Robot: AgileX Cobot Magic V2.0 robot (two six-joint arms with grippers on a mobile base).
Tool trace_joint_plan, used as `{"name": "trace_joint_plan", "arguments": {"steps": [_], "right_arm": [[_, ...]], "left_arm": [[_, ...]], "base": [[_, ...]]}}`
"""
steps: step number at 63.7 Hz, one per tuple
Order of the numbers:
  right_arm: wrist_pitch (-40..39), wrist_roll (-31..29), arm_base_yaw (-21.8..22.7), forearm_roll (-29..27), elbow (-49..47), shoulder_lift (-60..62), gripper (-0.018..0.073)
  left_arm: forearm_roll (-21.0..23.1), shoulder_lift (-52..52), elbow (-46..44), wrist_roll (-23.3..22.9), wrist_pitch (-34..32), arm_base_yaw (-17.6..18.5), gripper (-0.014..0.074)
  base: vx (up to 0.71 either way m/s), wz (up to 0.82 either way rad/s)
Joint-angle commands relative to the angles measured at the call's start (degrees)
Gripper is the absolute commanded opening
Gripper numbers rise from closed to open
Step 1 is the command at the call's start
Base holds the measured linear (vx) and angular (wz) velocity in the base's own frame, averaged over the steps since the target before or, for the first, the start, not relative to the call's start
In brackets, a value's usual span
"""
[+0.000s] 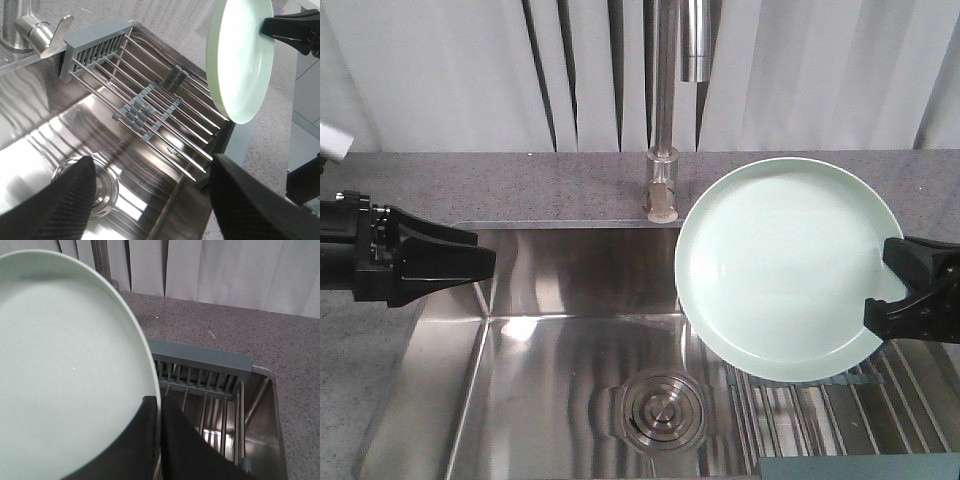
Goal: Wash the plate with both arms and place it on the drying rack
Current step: 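Lift the plate with the right gripper and swing it over the sink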
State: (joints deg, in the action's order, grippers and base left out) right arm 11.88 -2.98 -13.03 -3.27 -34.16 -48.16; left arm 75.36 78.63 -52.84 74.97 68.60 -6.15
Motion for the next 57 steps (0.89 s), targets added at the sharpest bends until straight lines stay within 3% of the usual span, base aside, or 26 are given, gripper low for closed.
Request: {"name": "trace_joint_plan", "arguments": {"steps": [1,22,27,34,43,57], "right_arm": [[-4.72,-0.39,0.26,0.33,-1.73,0.43,-0.0005],[-4.74,-0.39,0.26,0.32,-1.73,0.43,-0.0005],[-8.09,-0.29,0.26,0.12,-1.73,0.43,-0.0005],[-10.58,3.74,0.26,-3.93,-2.59,0.43,-0.0005],[-4.43,2.98,0.26,-4.15,-8.45,-3.75,-0.0005],[11.73,1.94,0.26,-2.58,-24.49,-17.74,-0.0005]], "left_arm": [[3.98,-1.8,-1.42,0.07,3.06,-0.06,0.0471],[3.98,-1.8,-1.42,0.07,3.06,-0.06,0.0471],[3.98,-1.8,-1.42,0.07,3.06,-0.06,0.0471],[3.98,-1.8,-1.42,0.07,3.06,-0.06,0.0471],[3.98,-1.8,-1.42,0.07,3.06,-0.06,0.0471],[3.98,-1.8,-1.42,0.07,2.98,-0.06,0.0471]], "base": [[0.0,0.0],[0.0,0.0],[0.0,0.0],[0.0,0.0],[0.0,0.0],[0.0,0.0]]}}
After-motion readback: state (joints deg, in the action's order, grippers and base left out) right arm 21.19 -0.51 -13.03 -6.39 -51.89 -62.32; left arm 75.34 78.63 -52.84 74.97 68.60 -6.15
